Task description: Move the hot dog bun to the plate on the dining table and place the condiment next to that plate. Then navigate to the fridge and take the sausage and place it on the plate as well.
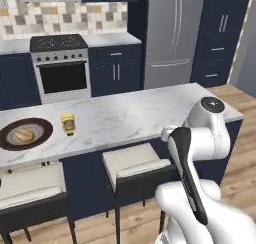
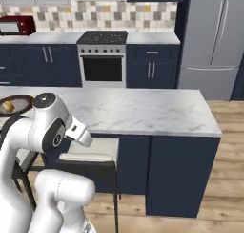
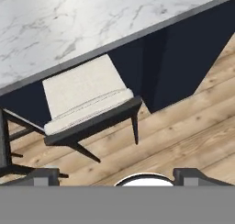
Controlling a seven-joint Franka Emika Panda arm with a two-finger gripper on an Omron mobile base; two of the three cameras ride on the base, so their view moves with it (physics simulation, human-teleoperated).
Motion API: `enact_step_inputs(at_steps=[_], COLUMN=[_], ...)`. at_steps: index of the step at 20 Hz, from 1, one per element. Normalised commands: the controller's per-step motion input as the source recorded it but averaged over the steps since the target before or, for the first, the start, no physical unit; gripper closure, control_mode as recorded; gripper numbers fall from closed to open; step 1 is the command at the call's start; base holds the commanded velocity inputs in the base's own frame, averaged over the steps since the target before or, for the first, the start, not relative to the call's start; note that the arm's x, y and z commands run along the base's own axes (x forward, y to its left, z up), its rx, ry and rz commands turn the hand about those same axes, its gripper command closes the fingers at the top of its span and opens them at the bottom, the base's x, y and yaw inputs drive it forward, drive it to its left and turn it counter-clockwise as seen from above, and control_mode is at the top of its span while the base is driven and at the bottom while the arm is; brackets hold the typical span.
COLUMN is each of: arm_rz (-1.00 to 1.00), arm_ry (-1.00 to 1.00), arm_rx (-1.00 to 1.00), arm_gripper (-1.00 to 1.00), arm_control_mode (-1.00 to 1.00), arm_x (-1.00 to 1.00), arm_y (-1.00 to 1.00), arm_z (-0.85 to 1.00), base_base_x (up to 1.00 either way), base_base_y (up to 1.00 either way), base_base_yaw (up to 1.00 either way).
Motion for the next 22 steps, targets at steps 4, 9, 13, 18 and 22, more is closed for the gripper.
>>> enact_step_inputs(at_steps=[4,9,13,18,22], arm_rz=[0.00,0.00,0.00,0.00,0.00], arm_ry=[0.00,0.00,0.00,0.00,0.00], arm_rx=[0.00,0.00,0.00,0.00,0.00], arm_gripper=[-1.00,-1.00,-1.00,-1.00,-1.00], arm_control_mode=[1.00,1.00,1.00,1.00,1.00], arm_x=[0.00,0.00,0.00,0.00,0.00], arm_y=[0.00,0.00,0.00,0.00,0.00], arm_z=[0.00,0.00,0.00,0.00,0.00], base_base_x=[0.09,0.29,0.44,0.53,0.64], base_base_y=[-1.00,-1.00,-1.00,-1.00,-1.00], base_base_yaw=[-0.11,-0.08,-0.06,-0.05,-0.02])
